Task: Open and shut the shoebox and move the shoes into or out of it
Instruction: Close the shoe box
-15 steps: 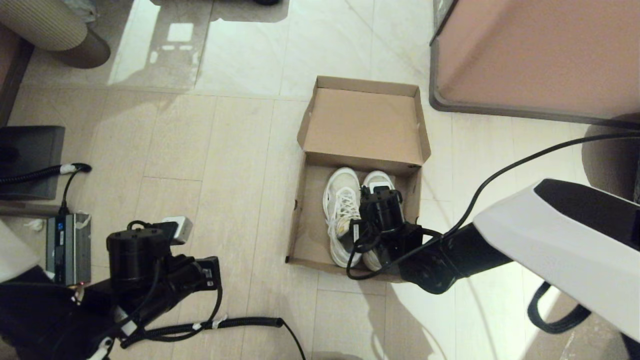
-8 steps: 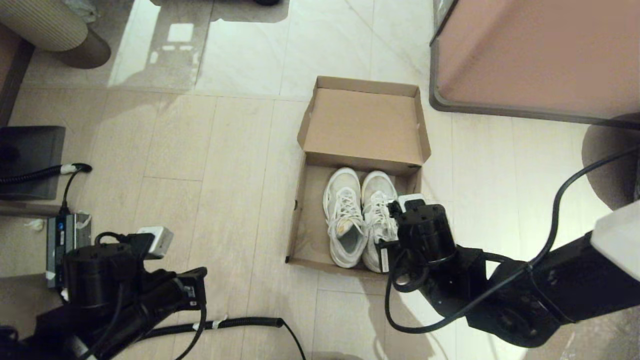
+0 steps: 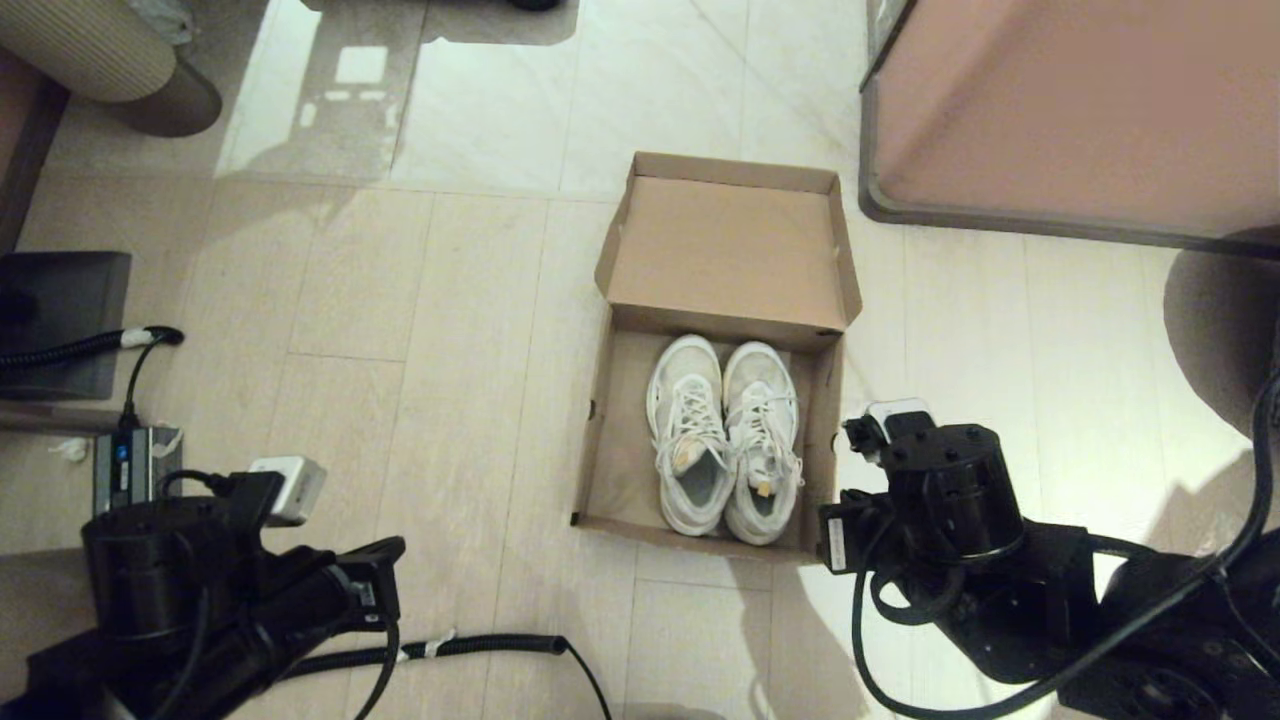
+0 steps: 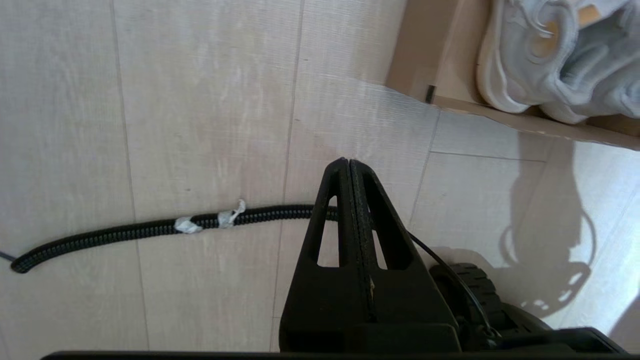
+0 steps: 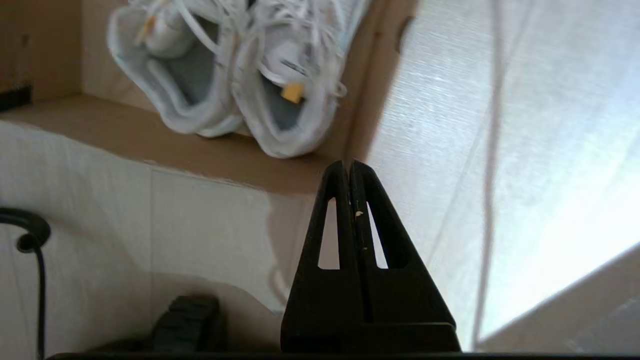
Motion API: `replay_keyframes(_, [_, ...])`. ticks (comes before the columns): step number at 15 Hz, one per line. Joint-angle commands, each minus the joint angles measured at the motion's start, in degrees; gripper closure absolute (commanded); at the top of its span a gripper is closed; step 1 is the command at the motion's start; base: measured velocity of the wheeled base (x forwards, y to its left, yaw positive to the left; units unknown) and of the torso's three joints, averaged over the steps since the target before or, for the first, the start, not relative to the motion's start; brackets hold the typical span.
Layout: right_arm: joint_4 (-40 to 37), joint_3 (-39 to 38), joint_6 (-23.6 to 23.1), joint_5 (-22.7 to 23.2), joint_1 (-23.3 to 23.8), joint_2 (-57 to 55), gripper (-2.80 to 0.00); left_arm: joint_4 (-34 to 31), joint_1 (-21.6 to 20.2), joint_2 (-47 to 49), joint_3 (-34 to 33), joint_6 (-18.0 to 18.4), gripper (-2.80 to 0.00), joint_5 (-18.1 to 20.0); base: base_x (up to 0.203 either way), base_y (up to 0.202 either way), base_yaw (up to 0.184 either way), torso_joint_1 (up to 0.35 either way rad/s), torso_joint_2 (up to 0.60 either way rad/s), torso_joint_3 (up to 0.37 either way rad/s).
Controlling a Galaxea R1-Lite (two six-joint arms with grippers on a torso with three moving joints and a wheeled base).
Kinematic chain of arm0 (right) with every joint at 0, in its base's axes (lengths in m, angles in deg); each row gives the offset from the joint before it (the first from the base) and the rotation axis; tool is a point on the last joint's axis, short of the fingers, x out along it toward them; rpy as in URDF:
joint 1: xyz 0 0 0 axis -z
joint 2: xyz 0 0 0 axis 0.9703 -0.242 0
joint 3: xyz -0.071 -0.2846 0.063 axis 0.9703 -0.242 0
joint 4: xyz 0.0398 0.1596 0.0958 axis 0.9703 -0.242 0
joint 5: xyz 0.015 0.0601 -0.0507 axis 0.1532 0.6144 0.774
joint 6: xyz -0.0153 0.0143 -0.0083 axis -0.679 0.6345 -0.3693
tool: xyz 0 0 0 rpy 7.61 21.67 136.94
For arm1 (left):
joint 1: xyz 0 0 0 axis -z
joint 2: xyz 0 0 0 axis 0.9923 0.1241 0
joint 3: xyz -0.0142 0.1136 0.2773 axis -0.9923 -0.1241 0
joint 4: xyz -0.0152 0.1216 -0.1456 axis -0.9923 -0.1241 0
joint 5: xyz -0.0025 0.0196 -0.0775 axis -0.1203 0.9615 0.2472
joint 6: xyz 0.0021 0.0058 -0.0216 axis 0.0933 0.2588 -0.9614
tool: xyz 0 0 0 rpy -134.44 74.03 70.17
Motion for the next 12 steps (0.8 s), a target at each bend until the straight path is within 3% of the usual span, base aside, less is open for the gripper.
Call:
replay_keyframes(1, [0.21,-2.59,0.07,-0.15,0.81,3.16,0.00,0.33,0.92,0.08,0.08,0.01,0.00,-0.08,0.000,0.000,0.000,0.000,0.00,0.000])
replay_keyframes(12, [0.21,-8.94,-0.12,-0.11,6.05,9.88,0.00,0.33,1.79,-1.02,-1.53,0.08,0.00,-0.23,0.000,0.000,0.000,0.000,0.00,0.000])
